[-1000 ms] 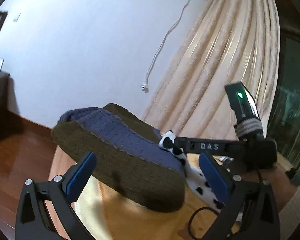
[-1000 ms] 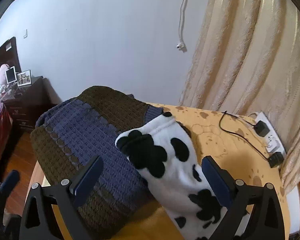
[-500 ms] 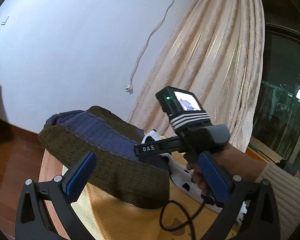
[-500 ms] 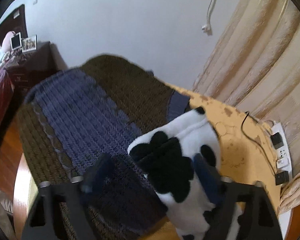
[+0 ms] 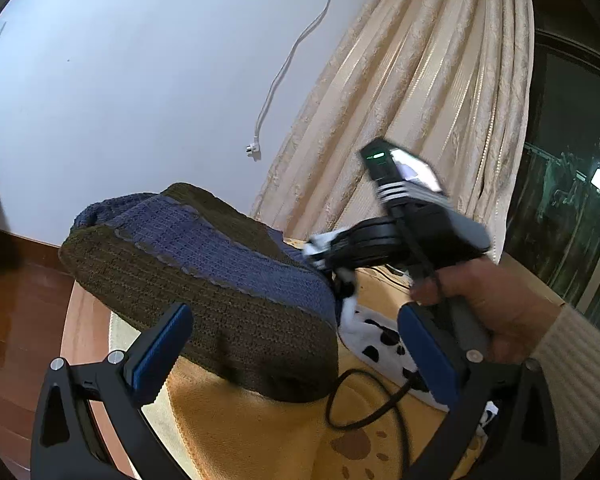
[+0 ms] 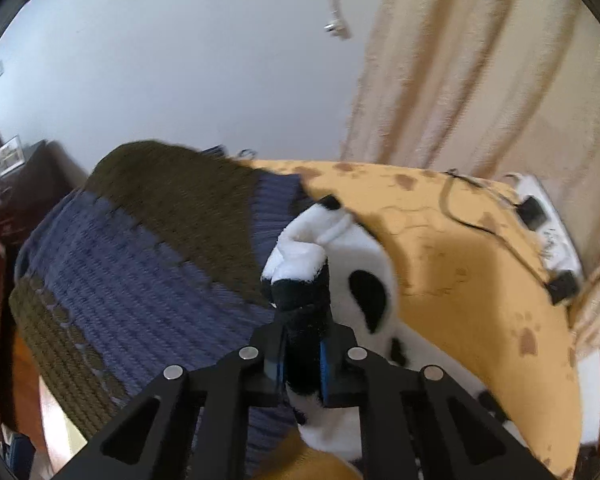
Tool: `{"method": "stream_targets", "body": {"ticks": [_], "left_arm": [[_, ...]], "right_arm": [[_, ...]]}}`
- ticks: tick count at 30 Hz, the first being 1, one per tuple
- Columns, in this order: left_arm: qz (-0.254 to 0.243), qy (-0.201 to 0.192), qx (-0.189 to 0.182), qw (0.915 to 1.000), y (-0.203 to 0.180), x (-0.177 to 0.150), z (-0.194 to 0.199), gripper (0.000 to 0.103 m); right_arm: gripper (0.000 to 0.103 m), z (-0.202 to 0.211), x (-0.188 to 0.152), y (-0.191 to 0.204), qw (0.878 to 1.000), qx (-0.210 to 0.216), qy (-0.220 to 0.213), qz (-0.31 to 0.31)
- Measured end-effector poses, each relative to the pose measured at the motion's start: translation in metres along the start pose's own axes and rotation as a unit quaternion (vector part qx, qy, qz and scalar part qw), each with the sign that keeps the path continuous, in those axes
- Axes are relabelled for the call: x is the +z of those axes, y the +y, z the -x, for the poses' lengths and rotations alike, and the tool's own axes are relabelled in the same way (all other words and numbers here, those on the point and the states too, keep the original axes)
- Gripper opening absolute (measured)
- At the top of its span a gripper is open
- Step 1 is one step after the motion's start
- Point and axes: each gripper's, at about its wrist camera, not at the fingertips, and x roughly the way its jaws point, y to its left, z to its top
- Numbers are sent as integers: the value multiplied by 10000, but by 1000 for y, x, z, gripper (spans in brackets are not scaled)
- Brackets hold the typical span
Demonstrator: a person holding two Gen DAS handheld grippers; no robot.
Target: Fold clothes
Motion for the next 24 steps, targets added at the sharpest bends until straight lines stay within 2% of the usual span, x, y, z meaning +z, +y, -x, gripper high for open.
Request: {"method": "stream_targets", "body": {"ticks": [6, 10, 16, 20, 24], "left_arm": [[-108, 108, 8, 9999, -4, -3, -4, 103], [-184, 186, 10, 9997, -6, -4, -8, 103], [-306, 324, 8, 9990, -11, -7, -14, 103], [-366, 449, -7, 9983, -14, -9, -18, 103], [-440, 536, -11, 9976, -17, -10, -21, 103]], "right_arm": [[12, 56, -10, -64, 9945, -555, -486, -746], [12, 97, -34, -128, 9804, -1033, -728, -1509], [12, 161, -109, -215, 9437, -1736, -941, -2653], [12, 205, -180, -258, 9125, -2153, -1001, -3331], [12, 244, -259, -283, 8782, -2476, -1070, -3951]]}}
